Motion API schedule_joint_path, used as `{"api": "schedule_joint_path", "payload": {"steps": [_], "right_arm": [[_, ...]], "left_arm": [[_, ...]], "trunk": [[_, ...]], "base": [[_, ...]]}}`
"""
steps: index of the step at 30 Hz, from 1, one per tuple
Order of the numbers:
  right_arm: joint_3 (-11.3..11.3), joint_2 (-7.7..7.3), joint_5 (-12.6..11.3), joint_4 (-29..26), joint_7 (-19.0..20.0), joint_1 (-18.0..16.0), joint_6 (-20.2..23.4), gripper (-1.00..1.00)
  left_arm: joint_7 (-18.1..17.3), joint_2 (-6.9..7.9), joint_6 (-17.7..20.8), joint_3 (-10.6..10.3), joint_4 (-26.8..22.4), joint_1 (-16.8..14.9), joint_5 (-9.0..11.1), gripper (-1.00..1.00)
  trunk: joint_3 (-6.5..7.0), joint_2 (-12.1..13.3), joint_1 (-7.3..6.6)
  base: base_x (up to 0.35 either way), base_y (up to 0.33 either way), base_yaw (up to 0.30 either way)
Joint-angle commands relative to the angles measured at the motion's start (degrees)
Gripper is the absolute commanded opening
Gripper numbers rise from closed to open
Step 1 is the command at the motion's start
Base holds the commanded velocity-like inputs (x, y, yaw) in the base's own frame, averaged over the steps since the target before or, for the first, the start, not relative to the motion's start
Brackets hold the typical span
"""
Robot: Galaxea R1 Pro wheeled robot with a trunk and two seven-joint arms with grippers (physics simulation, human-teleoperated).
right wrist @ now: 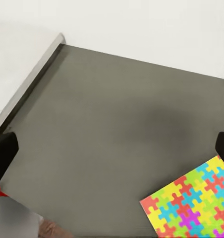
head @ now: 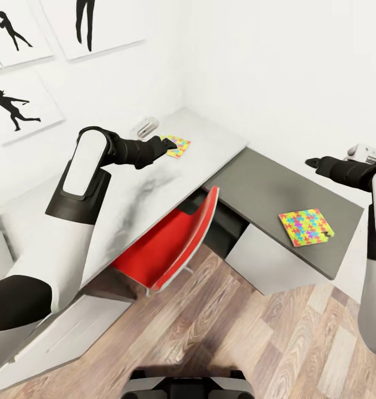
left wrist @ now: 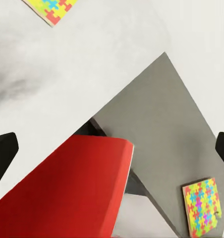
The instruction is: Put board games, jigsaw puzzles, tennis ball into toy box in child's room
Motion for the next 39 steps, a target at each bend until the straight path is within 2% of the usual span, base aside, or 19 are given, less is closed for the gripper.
{"api": "schedule_joint_path", "payload": {"steps": [1, 20, 33, 39], "right_arm": [[-0.1, -0.05, -0.6, -0.03, -0.57, 0.13, 0.18, 1.0], [-0.76, -0.38, -0.62, 0.22, -0.57, 2.2, 0.18, 1.0], [-2.59, -0.41, -0.66, 1.53, -0.42, 4.56, 0.18, 1.0], [-2.98, -0.44, -0.63, 3.72, 2.34, 5.27, 0.18, 1.0]], "left_arm": [[0.61, -0.01, 0.02, 0.01, -0.06, -0.03, 0.56, 1.0], [0.65, -0.04, 0.26, 0.01, -0.13, 0.45, 0.69, 1.0], [0.64, 0.01, 0.34, -0.04, -0.97, 1.07, 0.62, 1.0], [0.64, 0.06, 0.34, -0.09, -1.21, 1.2, 0.54, 1.0]], "trunk": [[-0.08, -0.1, 0.03], [-0.08, -0.1, 0.03], [-0.07, -0.1, 0.03], [0.03, -0.1, 0.03]], "base": [[0.0, 0.0, -0.284], [0.0, 0.0, -0.284], [0.0, 0.0, -0.284], [0.0, 0.0, -0.284]]}}
